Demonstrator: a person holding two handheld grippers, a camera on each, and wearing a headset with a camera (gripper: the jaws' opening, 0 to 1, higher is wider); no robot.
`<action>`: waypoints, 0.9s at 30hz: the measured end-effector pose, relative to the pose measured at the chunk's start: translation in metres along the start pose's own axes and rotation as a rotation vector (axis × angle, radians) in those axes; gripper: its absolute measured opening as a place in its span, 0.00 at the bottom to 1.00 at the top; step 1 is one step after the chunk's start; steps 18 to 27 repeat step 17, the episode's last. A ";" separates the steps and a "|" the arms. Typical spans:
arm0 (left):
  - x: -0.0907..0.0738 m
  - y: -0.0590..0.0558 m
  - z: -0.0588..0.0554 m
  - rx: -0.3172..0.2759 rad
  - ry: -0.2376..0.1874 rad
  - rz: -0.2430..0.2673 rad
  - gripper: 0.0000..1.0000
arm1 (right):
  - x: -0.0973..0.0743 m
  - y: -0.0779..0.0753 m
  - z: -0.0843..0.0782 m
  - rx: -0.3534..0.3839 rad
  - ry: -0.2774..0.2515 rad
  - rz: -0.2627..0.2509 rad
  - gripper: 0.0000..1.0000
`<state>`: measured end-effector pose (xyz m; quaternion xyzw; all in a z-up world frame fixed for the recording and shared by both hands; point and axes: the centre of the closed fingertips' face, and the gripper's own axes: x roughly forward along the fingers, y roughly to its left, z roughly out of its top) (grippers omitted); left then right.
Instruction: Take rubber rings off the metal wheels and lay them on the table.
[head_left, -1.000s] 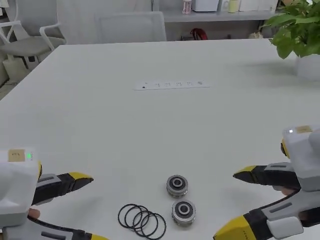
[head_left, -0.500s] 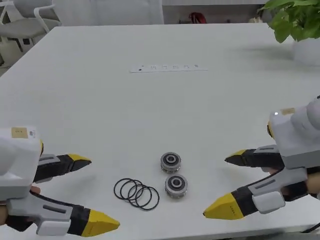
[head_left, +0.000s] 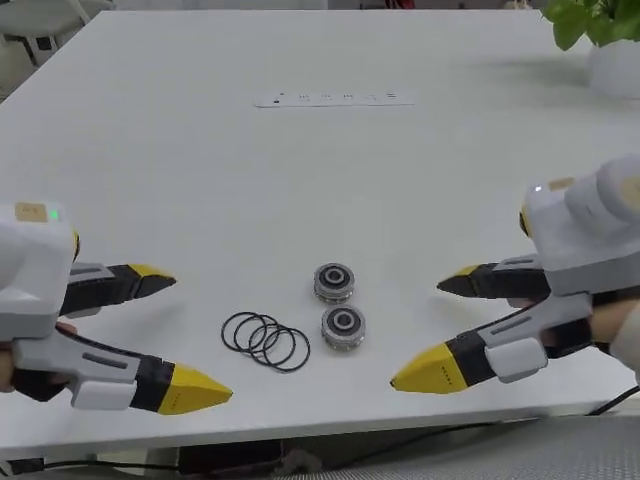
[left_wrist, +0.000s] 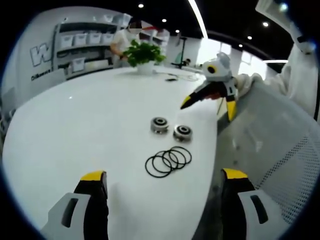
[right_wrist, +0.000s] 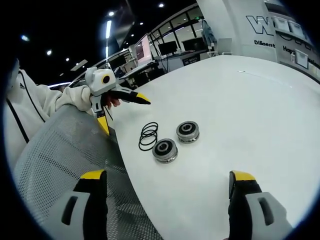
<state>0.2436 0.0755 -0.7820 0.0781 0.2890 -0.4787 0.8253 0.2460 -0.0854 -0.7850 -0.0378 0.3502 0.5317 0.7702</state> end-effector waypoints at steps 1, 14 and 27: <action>0.000 0.000 0.000 0.000 -0.001 -0.001 0.95 | 0.000 0.000 0.000 0.000 0.000 -0.001 0.98; 0.004 -0.005 -0.002 -0.004 0.002 -0.023 0.94 | 0.000 -0.001 -0.002 0.022 -0.001 -0.007 0.97; 0.003 -0.006 0.001 0.003 -0.001 -0.027 0.94 | -0.001 -0.002 -0.002 0.034 -0.007 -0.008 0.97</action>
